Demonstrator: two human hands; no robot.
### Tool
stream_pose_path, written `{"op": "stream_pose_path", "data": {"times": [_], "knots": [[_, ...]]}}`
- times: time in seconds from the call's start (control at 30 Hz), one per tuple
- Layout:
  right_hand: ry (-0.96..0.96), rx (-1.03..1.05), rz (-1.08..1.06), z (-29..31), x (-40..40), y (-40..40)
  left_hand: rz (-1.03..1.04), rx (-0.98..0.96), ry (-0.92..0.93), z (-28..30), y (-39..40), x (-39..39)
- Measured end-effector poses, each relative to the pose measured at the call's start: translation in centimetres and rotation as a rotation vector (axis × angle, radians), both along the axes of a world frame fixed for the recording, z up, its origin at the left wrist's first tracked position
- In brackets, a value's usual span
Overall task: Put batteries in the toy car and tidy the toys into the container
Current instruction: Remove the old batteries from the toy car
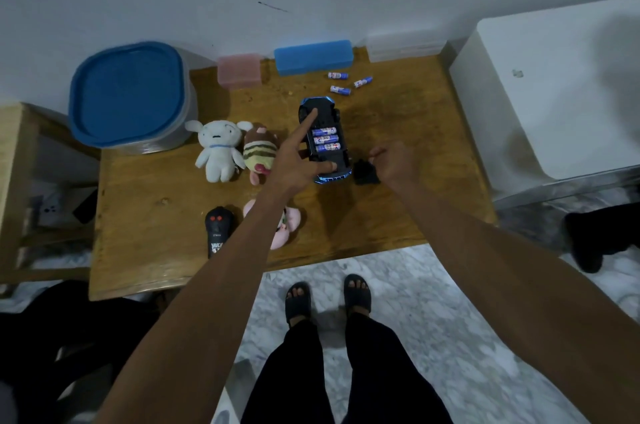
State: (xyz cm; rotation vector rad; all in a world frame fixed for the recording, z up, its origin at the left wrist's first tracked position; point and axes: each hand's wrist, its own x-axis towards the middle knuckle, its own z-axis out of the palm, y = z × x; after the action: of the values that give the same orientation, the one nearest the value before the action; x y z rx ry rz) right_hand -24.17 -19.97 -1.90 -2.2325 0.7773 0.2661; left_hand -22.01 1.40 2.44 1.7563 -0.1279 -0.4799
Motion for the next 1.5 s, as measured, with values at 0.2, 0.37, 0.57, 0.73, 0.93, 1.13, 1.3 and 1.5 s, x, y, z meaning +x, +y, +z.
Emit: {"op": "stream_pose_path", "data": {"times": [0.2, 0.37, 0.57, 0.73, 0.93, 1.13, 1.3, 1.5], "knots": [[-0.178, 0.058, -0.045, 2.7, 1.4, 1.3, -0.005, 0.022, -0.017, -0.3, -0.2, 0.1], [-0.343, 0.215, -0.003, 5.7, 2.7, 3.5, 0.016, 0.026, -0.058, 0.0, -0.5, 0.0], [-0.351, 0.053, 0.055, 6.4, 2.6, 5.4, 0.001, -0.026, -0.055, 0.6, -0.6, -0.4], [-0.331, -0.029, -0.015, 7.3, 2.6, 6.9, 0.011, -0.035, -0.094, 0.9, -0.7, -0.7], [-0.292, 0.085, -0.098, 8.1, 3.0, 7.4, 0.039, -0.061, -0.094, 1.1, -0.8, -1.1], [-0.311, 0.197, -0.191, 8.1, 2.6, 7.7, 0.024, -0.071, -0.076, 0.9, -0.6, -0.7], [-0.421, 0.161, -0.182, 8.6, 2.5, 8.6, 0.035, -0.089, -0.053, 0.6, -0.5, -0.3], [-0.561, 0.242, -0.184, 10.0, 2.0, 8.5, 0.016, -0.168, 0.017, 1.0, -0.4, 0.1]]}}
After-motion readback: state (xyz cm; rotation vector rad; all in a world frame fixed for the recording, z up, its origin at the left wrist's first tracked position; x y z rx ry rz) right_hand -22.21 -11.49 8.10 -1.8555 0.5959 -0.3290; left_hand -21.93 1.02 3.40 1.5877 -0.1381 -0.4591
